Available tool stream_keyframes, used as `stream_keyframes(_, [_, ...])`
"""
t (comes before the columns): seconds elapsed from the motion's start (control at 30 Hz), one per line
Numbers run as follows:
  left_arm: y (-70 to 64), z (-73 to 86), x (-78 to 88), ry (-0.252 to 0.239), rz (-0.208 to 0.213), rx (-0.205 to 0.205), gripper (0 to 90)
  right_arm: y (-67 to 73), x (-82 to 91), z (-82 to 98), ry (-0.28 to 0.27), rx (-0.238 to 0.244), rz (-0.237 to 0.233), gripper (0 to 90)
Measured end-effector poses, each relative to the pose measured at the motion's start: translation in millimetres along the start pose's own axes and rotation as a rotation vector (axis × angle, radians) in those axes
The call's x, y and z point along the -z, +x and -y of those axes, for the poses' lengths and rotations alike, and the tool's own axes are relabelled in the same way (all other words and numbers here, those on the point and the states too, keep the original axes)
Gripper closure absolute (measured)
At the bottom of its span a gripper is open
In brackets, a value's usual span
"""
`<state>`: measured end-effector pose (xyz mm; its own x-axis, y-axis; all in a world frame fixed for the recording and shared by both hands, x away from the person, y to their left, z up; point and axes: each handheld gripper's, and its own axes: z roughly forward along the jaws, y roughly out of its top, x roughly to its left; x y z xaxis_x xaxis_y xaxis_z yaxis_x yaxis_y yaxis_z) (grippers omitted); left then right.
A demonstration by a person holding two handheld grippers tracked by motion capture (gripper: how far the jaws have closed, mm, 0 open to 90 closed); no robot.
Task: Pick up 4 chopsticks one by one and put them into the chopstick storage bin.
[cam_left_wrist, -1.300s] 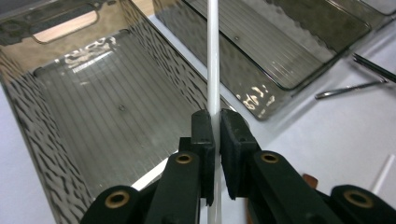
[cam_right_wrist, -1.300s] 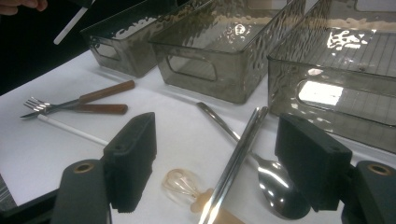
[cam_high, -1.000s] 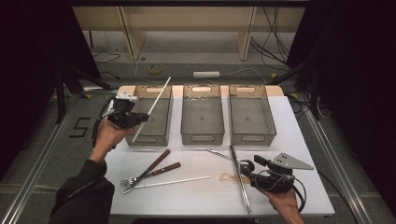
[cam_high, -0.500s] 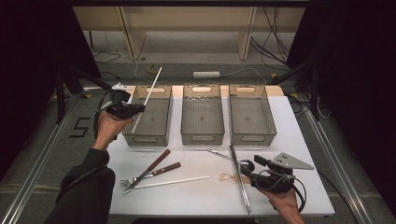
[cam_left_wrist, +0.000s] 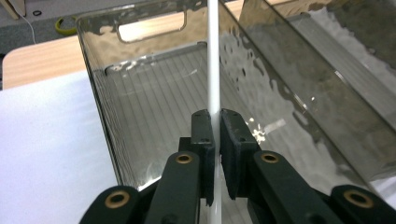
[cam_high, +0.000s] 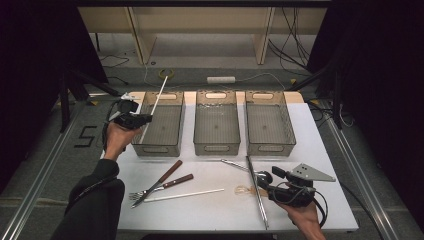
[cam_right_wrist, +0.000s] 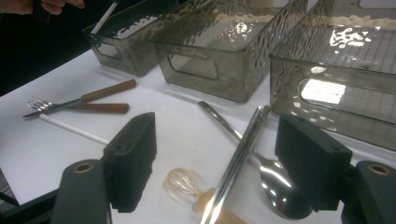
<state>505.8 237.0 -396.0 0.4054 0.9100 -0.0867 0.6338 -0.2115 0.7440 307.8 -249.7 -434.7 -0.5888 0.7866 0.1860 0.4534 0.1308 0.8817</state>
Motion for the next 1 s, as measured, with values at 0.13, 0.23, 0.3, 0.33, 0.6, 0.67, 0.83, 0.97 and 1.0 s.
stream_keyframes(0.13, [2.1,4.7,-3.1,-0.003,-0.009,0.016,83.7,0.0,0.2,0.0,-0.001,0.000,0.001,30.3])
stream_keyframes(0.23, [3.0,8.3,-5.8,0.004,-0.015,0.020,83.7,-0.3,0.5,-0.1,-0.004,0.002,0.001,30.3])
stream_keyframes(0.3, [4.3,10.7,-7.6,0.009,-0.016,0.026,83.7,-0.3,0.6,-0.1,-0.004,0.002,0.002,30.3])
stream_keyframes(0.33, [4.8,12.1,-8.6,0.009,-0.016,0.030,83.7,-0.5,0.4,0.0,-0.003,0.000,0.001,30.3])
stream_keyframes(0.6, [6.0,17.6,-15.2,0.033,-0.044,0.027,82.9,-0.7,1.4,-0.8,-0.004,0.001,0.005,30.4])
stream_keyframes(0.67, [6.6,18.6,-16.6,0.038,-0.040,0.038,81.9,-2.8,2.2,-0.8,-0.009,-0.009,0.007,30.3])
stream_keyframes(0.83, [5.2,17.1,-12.4,0.059,0.007,0.082,61.8,-4.5,3.2,-0.3,-0.010,-0.019,0.007,30.3])
stream_keyframes(0.97, [-9.3,15.7,-0.7,0.078,0.052,0.060,46.5,-3.6,2.5,-0.3,-0.007,-0.016,0.004,30.3])
stream_keyframes(1.0, [-13.4,16.5,3.0,0.074,0.064,0.053,44.3,-3.5,2.6,-0.3,-0.007,-0.015,0.004,30.3])
